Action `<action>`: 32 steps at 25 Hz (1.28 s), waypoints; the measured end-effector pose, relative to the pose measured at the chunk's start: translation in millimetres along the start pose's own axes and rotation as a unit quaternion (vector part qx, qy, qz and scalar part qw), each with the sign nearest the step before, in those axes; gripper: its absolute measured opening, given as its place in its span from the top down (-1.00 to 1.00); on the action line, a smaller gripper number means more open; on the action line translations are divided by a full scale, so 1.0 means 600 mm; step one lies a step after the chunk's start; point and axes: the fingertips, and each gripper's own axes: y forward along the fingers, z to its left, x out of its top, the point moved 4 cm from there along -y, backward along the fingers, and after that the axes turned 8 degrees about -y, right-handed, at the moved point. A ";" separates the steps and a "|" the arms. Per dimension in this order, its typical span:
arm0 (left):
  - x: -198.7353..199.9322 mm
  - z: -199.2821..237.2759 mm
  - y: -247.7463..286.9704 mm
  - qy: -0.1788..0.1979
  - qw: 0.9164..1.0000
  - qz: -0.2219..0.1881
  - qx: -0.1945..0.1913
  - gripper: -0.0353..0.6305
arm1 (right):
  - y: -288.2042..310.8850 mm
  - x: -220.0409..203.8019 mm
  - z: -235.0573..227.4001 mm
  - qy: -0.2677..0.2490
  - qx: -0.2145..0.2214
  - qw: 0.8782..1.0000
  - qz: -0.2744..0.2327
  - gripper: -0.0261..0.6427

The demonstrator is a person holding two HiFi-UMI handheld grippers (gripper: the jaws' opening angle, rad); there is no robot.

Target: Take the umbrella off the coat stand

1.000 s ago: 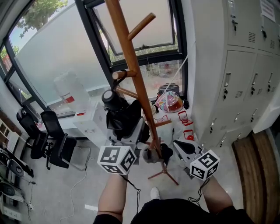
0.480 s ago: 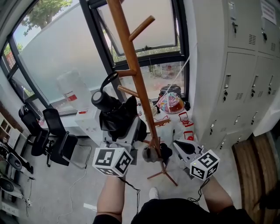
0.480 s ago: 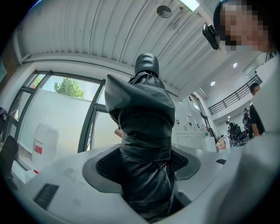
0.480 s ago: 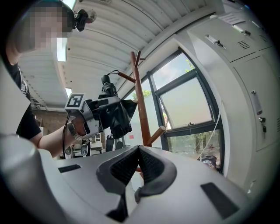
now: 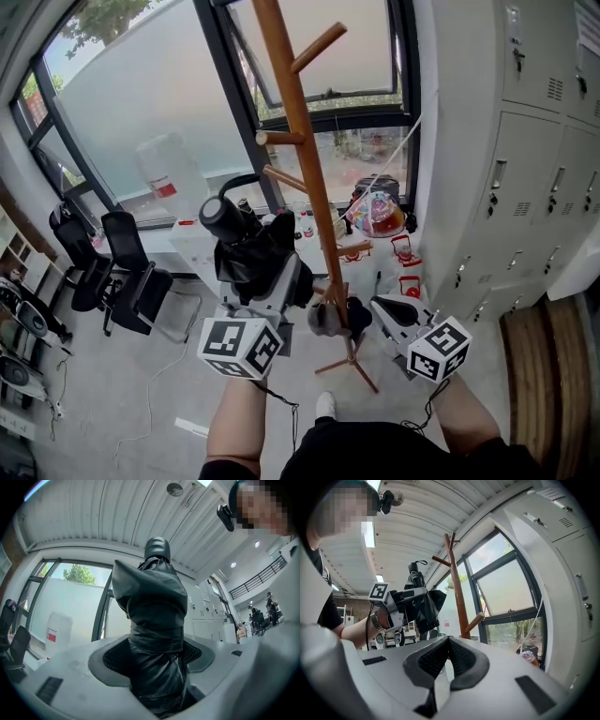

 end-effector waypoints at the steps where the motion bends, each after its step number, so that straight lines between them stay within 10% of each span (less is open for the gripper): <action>1: -0.005 0.001 -0.007 -0.001 1.000 0.003 0.004 0.00 | 0.000 -0.001 0.003 0.000 0.004 1.000 0.000 0.76; 19: -0.112 -0.041 -0.144 -0.026 0.995 0.093 0.039 0.00 | -0.039 -0.017 0.062 0.017 0.043 0.999 0.006 0.76; 32: -0.194 -0.068 -0.230 -0.055 0.987 0.154 -0.010 0.00 | -0.027 -0.020 0.125 0.022 0.031 0.999 0.019 0.76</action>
